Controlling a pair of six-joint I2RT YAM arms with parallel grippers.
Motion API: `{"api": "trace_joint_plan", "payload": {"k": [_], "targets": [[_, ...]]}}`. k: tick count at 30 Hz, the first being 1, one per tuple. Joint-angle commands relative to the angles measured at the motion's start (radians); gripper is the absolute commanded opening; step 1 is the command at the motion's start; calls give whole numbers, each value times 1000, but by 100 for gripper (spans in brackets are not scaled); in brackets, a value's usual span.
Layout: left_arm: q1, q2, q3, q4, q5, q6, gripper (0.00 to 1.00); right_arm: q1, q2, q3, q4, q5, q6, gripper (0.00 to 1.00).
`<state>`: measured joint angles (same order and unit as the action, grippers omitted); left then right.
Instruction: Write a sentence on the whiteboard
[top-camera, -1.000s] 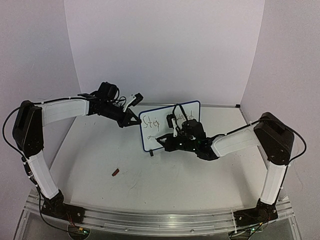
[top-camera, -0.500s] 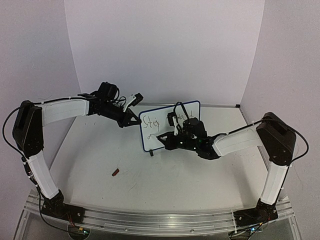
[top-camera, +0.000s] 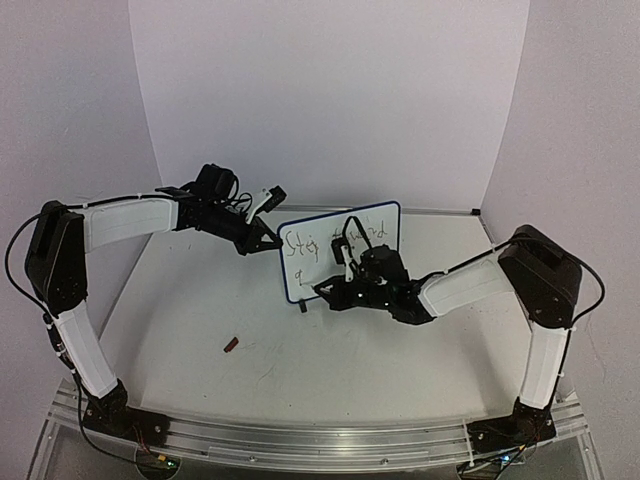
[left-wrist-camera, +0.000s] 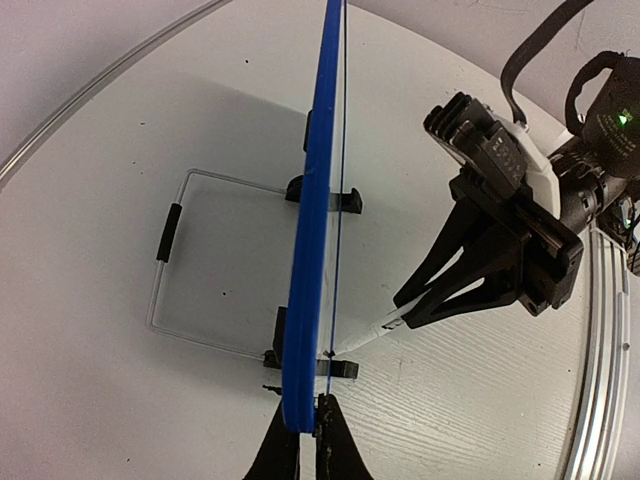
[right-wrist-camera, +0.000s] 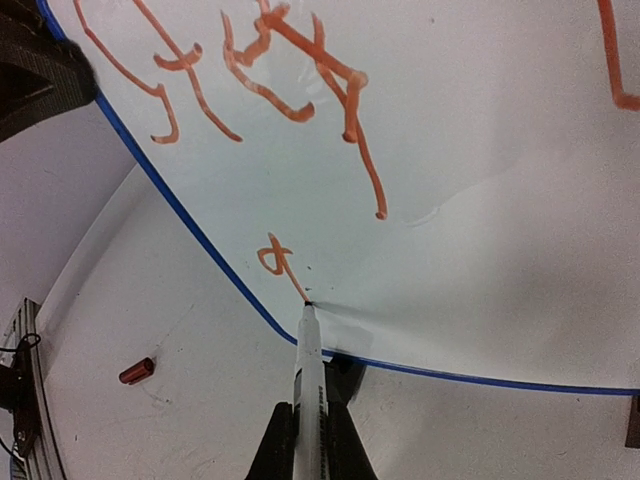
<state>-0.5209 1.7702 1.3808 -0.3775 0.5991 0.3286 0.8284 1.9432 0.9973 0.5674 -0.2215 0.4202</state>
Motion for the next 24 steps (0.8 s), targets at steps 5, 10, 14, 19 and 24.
{"api": "trace_joint_plan", "payload": {"k": [5, 10, 14, 19, 24], "targets": [[-2, 38, 3, -101, -67, 35, 0, -9, 59, 15, 14, 25, 14, 0], [-2, 38, 3, -101, -64, 34, 0, -9, 62, 35, 37, -10, 21, 0], [-1, 38, 3, -101, -65, 34, 0, -9, 34, 27, 71, -48, 33, 0], [-2, 38, 3, -102, -66, 34, 0, -9, -57, -39, 160, -134, 59, 0], [-3, 40, 3, -102, -64, 32, 0, -8, -153, -97, 181, -147, 63, 0]]}}
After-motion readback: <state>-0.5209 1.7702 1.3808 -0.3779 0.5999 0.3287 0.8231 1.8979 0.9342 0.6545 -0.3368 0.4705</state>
